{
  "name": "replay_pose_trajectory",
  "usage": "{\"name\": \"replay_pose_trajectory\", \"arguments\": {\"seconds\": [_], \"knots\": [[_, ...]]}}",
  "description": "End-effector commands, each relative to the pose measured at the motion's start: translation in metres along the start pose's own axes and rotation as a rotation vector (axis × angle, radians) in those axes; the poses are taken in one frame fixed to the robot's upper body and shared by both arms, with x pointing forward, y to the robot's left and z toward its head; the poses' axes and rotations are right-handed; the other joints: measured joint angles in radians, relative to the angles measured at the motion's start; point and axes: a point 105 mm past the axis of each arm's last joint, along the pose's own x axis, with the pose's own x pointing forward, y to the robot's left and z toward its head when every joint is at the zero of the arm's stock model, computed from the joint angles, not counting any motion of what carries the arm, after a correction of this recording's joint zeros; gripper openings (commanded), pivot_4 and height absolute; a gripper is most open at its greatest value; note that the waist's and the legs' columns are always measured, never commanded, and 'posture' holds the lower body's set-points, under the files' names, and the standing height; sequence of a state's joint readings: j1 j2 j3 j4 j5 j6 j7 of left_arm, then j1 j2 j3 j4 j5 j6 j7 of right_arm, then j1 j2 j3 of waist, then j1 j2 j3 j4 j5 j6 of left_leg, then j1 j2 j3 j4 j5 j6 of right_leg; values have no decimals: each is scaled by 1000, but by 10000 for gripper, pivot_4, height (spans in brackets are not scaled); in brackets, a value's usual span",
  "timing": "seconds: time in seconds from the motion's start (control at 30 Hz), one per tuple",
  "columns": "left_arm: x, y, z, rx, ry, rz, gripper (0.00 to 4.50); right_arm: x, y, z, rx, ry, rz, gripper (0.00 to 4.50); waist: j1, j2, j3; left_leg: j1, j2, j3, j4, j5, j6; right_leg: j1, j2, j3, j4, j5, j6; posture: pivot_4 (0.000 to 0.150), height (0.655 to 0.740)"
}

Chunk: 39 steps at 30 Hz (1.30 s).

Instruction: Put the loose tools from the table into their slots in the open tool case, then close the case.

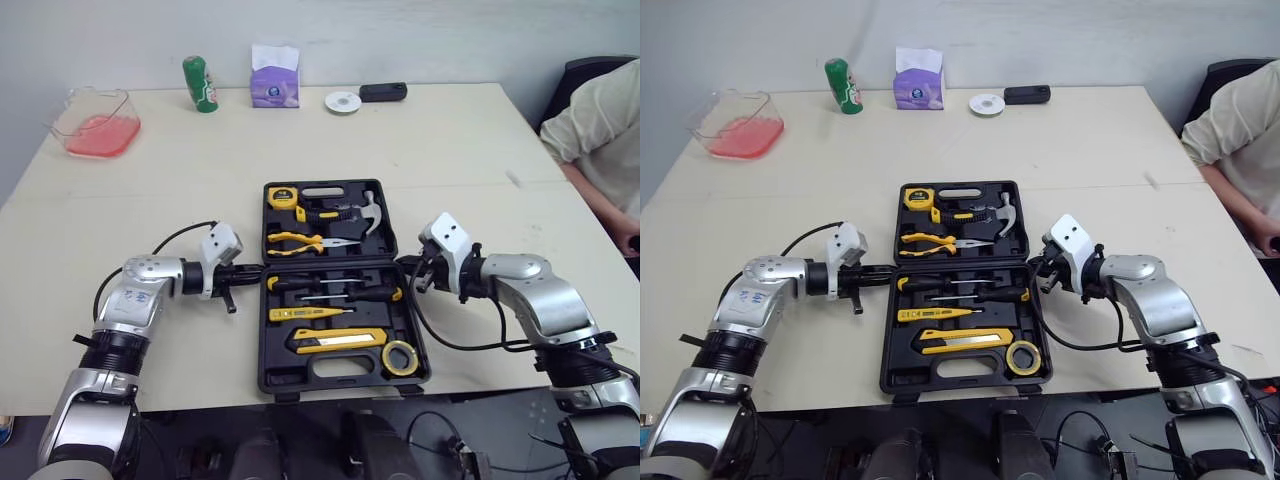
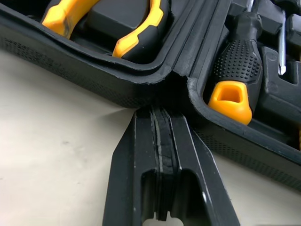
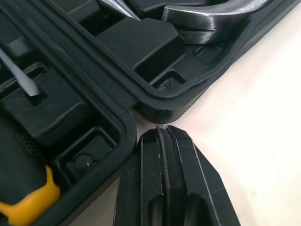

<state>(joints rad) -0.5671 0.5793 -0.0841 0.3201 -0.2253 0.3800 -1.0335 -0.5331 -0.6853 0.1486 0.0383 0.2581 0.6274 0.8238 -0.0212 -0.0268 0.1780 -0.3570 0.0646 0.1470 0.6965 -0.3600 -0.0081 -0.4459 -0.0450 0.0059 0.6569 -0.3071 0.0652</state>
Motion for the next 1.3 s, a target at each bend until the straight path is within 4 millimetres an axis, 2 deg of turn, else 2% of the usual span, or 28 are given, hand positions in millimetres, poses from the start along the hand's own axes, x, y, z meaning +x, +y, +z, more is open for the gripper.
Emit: {"name": "replay_pose_trajectory", "arguments": {"seconds": [0.03, 0.2, 0.37, 0.43, 0.53, 0.63, 0.7, 0.73, 0.77, 0.87, 1.07, 1.2, 1.3], "knots": [[18, -8, 22, 37, -47, -23, 269, -4, 4, 11, -27, -42, 22, 0, 6, 0, 0, 0, 0, 0, 1, 0, 0, 1, 0, 0, 0, 0, 0, 1500, 7400], [23, -12, 22, 53, -30, -36, 269, -19, 1, 3, 9, 20, 22, 0, 22, 0, 0, 0, -1, 0, 2, 0, 1, 1, 0, 0, 0, 1, 2, 1500, 7400], [9, -9, 13, 55, 30, -19, 269, -33, -21, 1, -64, 53, -96, 0, 18, 0, 0, -1, -1, 0, 2, -1, 2, 1, 0, -1, -1, 2, 3, 1500, 7400], [-4, -2, 3, 100, 106, 32, 6381, -40, -22, -2, -47, 70, -99, 0, 15, 0, 0, 0, -1, 1, 1, -1, 2, 1, 1, 0, -1, 2, 3, 1500, 7400], [-28, 5, -2, 108, 170, 103, 17413, -48, -14, -2, -16, 80, -59, 9578, 6, 0, 0, 0, 0, 0, 0, -1, 1, 0, 1, 1, -1, 1, 2, 1500, 7400], [-50, 14, 12, -64, 149, 188, 30648, -55, -20, 18, 80, 19, -88, 24253, -12, 1, 0, 1, 1, 0, 0, 0, 1, 0, 1, 2, 0, 1, 1, 1500, 7400], [-54, 14, 19, -160, 129, 205, 39816, -56, -23, 27, 142, -12, -100, 34326, -14, 1, 1, 1, 1, 0, 0, 0, 0, 0, 1, 2, 2, 1, 1, 1500, 7400], [-53, 15, 25, -209, 103, 222, 43134, -55, -24, 31, 180, -28, -102, 37924, -14, 1, 1, 2, 1, 0, 0, 0, 0, 0, 2, 2, 2, 1, 1, 1500, 7400], [-53, 16, 30, -241, 86, 233, 45000, -55, -24, 34, 205, -37, -103, 43485, -11, 1, 1, 2, 1, 0, 0, 0, 0, 0, 2, 2, 2, 1, 1, 1500, 7400], [-44, 20, 41, -397, 82, 260, 45000, -43, -27, 51, 332, -56, -93, 44344, -7, 1, 1, 0, 1, -1, 1, 0, 0, 0, 2, 2, 1, 1, 1, 1500, 7400], [-24, 28, 48, -570, 59, 297, 45000, -10, -37, 59, 433, -7, -131, 44344, -9, 1, 1, -1, 0, 0, 1, 0, 0, -1, 1, 1, 1, 1, 1, 1500, 7400], [-13, 32, 42, -577, 91, 319, 45000, 4, -40, 52, 423, 49, -157, 44344, -14, 2, 1, -2, 0, 0, 0, 0, 0, -2, 1, 1, 2, 1, 1, 1500, 7400], [-7, 32, 45, -588, 85, 309, 45000, 8, -43, 48, 388, 68, -164, 44344, -14, 2, 1, -1, 0, 1, 1, 1, -1, -2, 1, 1, 2, 1, 1, 1500, 7400]]}}
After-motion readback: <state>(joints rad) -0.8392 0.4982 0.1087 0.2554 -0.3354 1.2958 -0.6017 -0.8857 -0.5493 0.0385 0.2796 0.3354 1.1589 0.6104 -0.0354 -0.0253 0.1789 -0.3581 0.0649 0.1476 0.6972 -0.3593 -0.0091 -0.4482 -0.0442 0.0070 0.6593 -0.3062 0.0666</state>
